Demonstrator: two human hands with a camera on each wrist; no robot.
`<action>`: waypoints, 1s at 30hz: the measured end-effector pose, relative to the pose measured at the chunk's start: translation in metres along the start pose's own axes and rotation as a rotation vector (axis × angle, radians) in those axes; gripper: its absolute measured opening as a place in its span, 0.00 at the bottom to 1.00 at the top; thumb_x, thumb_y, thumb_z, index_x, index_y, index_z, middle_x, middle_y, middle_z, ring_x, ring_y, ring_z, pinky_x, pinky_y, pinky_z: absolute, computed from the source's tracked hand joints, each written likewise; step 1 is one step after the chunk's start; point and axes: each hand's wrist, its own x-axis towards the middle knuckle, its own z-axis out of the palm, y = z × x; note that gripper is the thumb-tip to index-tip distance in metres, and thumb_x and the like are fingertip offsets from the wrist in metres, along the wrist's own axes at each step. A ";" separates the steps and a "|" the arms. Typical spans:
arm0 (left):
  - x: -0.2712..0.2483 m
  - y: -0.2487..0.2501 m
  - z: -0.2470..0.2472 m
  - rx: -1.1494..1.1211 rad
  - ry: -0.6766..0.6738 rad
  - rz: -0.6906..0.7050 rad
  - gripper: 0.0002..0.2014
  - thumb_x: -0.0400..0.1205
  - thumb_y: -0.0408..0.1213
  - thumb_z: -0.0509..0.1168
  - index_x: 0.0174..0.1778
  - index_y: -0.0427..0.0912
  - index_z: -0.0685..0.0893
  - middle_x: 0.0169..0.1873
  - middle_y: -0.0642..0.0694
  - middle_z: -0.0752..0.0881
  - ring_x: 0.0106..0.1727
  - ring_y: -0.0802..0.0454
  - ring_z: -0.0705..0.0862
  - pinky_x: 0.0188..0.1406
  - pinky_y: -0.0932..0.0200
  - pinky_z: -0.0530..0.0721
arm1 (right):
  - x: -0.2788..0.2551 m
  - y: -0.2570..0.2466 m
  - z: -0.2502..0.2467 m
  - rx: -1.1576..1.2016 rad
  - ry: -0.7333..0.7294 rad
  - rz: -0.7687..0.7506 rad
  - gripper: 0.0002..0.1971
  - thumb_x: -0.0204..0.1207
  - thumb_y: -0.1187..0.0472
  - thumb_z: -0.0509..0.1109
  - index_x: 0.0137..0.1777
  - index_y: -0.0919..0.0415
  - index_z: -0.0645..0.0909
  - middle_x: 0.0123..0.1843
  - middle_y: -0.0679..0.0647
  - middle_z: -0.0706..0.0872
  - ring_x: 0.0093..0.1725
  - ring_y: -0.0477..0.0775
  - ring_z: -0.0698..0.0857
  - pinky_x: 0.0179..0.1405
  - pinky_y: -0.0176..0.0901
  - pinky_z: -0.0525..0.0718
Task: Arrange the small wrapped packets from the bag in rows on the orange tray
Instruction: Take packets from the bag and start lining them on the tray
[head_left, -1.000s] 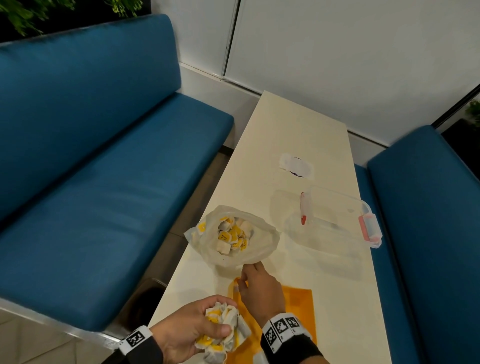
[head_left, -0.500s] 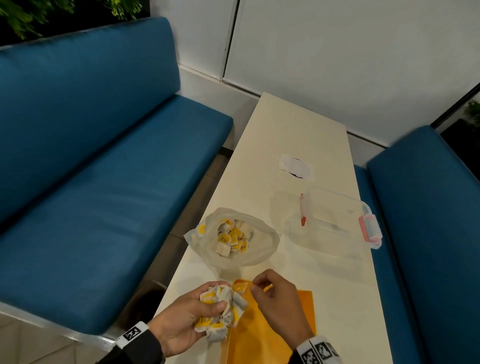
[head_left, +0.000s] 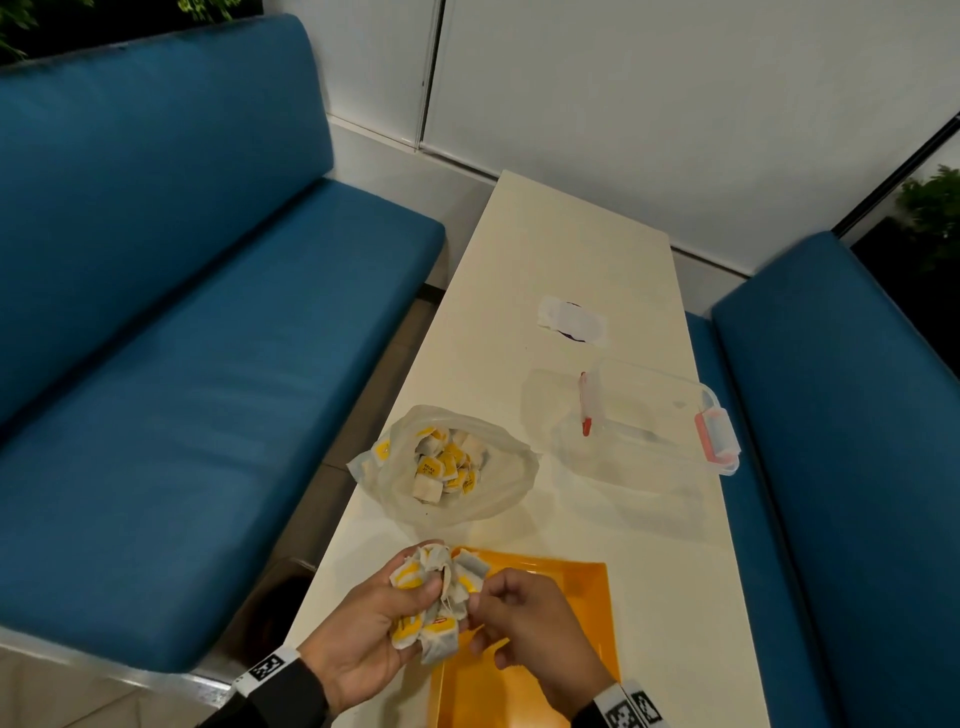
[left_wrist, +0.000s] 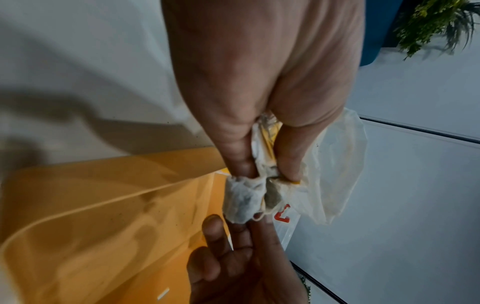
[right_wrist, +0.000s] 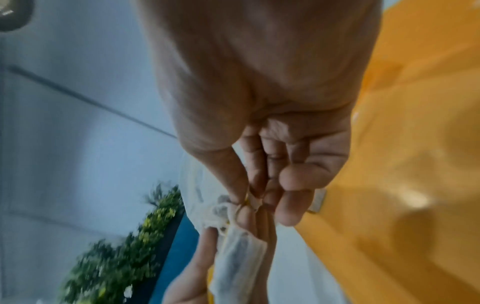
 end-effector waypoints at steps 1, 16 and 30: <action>0.000 0.000 0.001 0.002 -0.007 0.002 0.24 0.79 0.20 0.65 0.74 0.33 0.79 0.66 0.22 0.83 0.62 0.24 0.85 0.51 0.36 0.91 | 0.000 -0.001 0.001 0.035 0.006 0.012 0.09 0.79 0.61 0.75 0.45 0.64 0.79 0.40 0.64 0.92 0.32 0.58 0.86 0.23 0.39 0.72; -0.002 0.003 -0.017 0.031 0.059 0.056 0.25 0.76 0.16 0.66 0.69 0.34 0.82 0.60 0.26 0.87 0.54 0.30 0.88 0.45 0.42 0.93 | 0.003 -0.008 0.009 0.098 0.078 -0.007 0.07 0.80 0.73 0.66 0.55 0.68 0.81 0.38 0.59 0.80 0.35 0.65 0.90 0.30 0.48 0.84; 0.000 0.002 -0.055 0.005 0.169 0.050 0.27 0.75 0.17 0.67 0.70 0.38 0.82 0.58 0.29 0.88 0.58 0.31 0.86 0.61 0.38 0.85 | -0.007 -0.030 0.005 -0.100 0.056 -0.182 0.15 0.74 0.78 0.68 0.52 0.59 0.86 0.45 0.57 0.79 0.36 0.54 0.89 0.32 0.40 0.82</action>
